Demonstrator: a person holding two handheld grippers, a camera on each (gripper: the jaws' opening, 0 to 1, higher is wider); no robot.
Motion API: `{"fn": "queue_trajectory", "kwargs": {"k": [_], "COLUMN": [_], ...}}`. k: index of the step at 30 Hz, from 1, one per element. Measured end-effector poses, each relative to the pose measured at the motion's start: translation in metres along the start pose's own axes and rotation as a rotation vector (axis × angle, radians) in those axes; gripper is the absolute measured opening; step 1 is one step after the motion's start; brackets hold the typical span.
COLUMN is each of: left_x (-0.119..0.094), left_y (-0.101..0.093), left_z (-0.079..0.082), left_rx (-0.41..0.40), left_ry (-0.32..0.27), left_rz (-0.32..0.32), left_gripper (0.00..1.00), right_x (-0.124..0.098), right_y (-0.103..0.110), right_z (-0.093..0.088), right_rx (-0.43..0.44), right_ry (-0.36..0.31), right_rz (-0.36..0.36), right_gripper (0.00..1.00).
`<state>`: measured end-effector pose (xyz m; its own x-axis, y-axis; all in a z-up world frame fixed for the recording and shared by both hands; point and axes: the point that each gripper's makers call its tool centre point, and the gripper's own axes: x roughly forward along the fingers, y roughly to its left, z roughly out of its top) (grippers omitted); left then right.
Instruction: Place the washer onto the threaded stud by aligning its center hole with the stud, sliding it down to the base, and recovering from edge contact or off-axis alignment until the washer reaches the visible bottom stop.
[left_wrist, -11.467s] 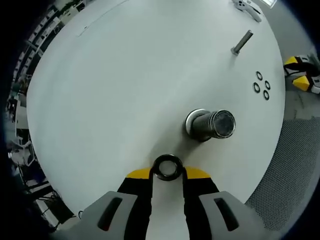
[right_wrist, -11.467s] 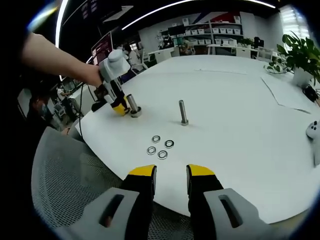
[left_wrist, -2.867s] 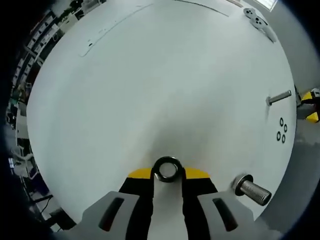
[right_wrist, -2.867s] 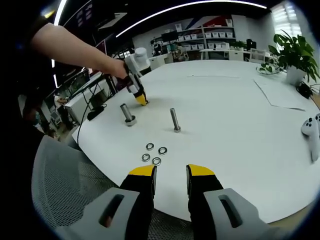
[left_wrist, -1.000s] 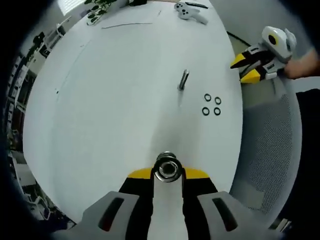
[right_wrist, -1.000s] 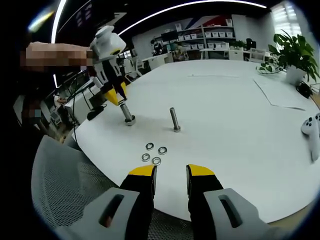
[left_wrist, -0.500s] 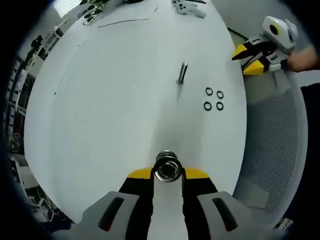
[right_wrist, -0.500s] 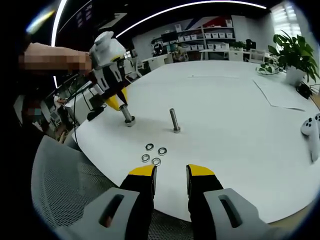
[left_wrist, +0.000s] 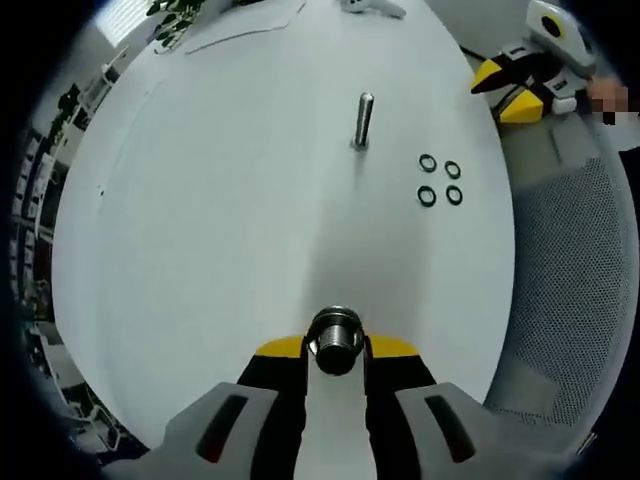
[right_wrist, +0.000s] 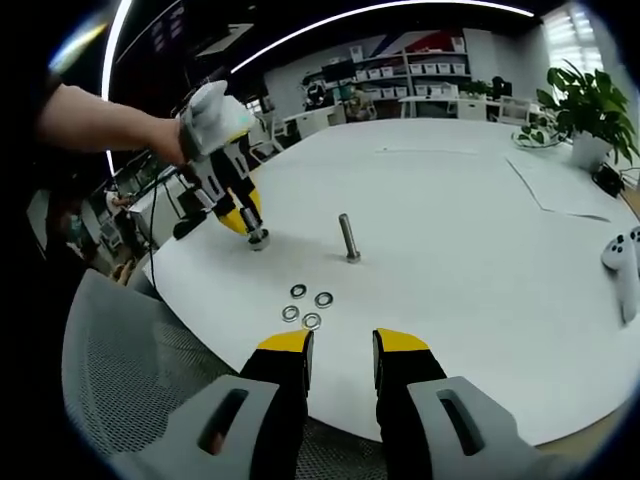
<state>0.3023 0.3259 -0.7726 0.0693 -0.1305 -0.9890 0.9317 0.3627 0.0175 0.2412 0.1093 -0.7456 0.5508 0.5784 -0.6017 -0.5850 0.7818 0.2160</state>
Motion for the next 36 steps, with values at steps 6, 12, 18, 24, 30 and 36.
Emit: {"fn": "queue_trajectory", "kwargs": {"k": [6, 12, 18, 24, 30, 36], "left_x": [0.004, 0.010, 0.009, 0.009, 0.002, -0.011], "left_y": [-0.001, -0.001, -0.001, -0.003, -0.007, -0.010], "left_z": [-0.003, -0.007, -0.008, -0.008, -0.002, 0.003], "left_rx": [0.041, -0.001, -0.032, -0.048, -0.098, -0.154], "left_ry": [0.014, -0.003, -0.021, -0.039, -0.105, -0.186], "left_rz": [0.006, -0.002, -0.003, -0.001, -0.006, 0.018], "left_gripper": [0.19, 0.20, 0.20, 0.21, 0.25, 0.29], "right_x": [0.000, 0.000, 0.001, 0.001, 0.001, 0.002], "right_y": [-0.001, 0.000, 0.001, 0.001, 0.002, 0.003], "right_z": [-0.002, -0.002, -0.004, -0.006, -0.009, -0.010], "right_rx": [0.003, -0.002, -0.004, -0.007, -0.009, -0.014], "right_ry": [0.009, 0.013, 0.022, 0.034, 0.047, 0.059], "right_rz": [-0.004, -0.005, -0.001, 0.002, 0.007, 0.011], "right_gripper": [0.27, 0.27, 0.27, 0.27, 0.27, 0.27]}}
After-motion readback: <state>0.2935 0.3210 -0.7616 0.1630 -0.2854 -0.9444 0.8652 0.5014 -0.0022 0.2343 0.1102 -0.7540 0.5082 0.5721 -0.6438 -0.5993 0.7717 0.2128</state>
